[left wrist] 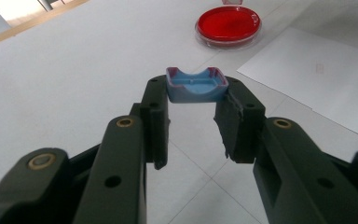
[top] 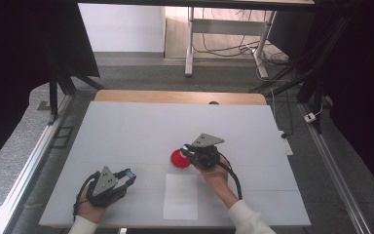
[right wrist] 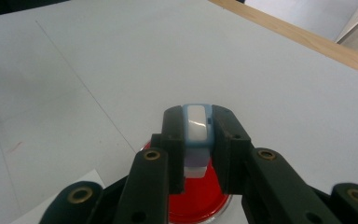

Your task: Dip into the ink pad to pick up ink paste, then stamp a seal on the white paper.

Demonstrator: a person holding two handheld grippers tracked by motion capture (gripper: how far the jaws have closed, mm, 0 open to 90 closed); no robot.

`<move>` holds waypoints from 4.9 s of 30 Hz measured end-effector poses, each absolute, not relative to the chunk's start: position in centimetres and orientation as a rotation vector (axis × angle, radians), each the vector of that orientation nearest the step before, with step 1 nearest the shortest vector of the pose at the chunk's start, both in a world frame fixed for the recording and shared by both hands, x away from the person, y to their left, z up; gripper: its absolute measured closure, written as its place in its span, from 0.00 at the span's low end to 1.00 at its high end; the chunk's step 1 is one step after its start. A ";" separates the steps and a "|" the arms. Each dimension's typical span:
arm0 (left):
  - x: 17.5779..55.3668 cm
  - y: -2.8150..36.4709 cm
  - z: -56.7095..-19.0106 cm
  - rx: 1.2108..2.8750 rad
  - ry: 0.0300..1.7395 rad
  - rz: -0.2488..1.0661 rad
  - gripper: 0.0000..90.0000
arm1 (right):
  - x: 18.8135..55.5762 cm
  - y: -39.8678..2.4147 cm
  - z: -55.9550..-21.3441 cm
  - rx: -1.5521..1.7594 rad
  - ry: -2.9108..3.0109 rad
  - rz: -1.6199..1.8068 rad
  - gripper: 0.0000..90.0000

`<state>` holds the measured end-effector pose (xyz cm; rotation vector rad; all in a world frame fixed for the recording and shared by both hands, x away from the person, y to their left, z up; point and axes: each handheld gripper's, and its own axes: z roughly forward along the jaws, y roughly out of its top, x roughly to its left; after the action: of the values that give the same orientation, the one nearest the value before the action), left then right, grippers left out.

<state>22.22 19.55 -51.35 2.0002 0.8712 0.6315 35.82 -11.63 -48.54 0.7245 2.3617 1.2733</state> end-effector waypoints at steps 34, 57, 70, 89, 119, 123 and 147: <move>22.3 19.5 -51.5 2.007 0.869 0.625 0.72 | 33.6 -14.5 -46.5 0.773 2.312 1.503 0.83; 22.4 19.4 -51.5 2.012 0.865 0.626 0.72 | 31.7 -15.9 -45.8 0.775 2.307 1.559 0.83; 22.5 19.0 -51.5 2.017 0.850 0.617 0.72 | 29.7 -17.1 -45.7 0.759 2.302 1.581 0.83; 22.3 18.5 -51.4 2.027 0.831 0.618 0.72 | 29.2 -16.7 -45.3 0.710 2.298 1.599 0.83; 23.0 15.3 -51.4 2.078 0.748 0.585 0.71 | 29.2 -16.9 -44.9 0.703 2.281 1.610 0.83; 23.0 15.5 -51.4 2.077 0.754 0.582 0.72 | 29.1 -16.6 -45.1 0.698 2.295 1.607 0.83; 22.9 16.2 -51.5 2.055 0.780 0.584 0.72 | 27.7 -13.9 -48.0 0.601 2.534 1.411 0.83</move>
<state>22.87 16.18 -51.45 2.0553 0.7804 0.5843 27.69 -13.92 -48.02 0.6012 2.5341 1.4111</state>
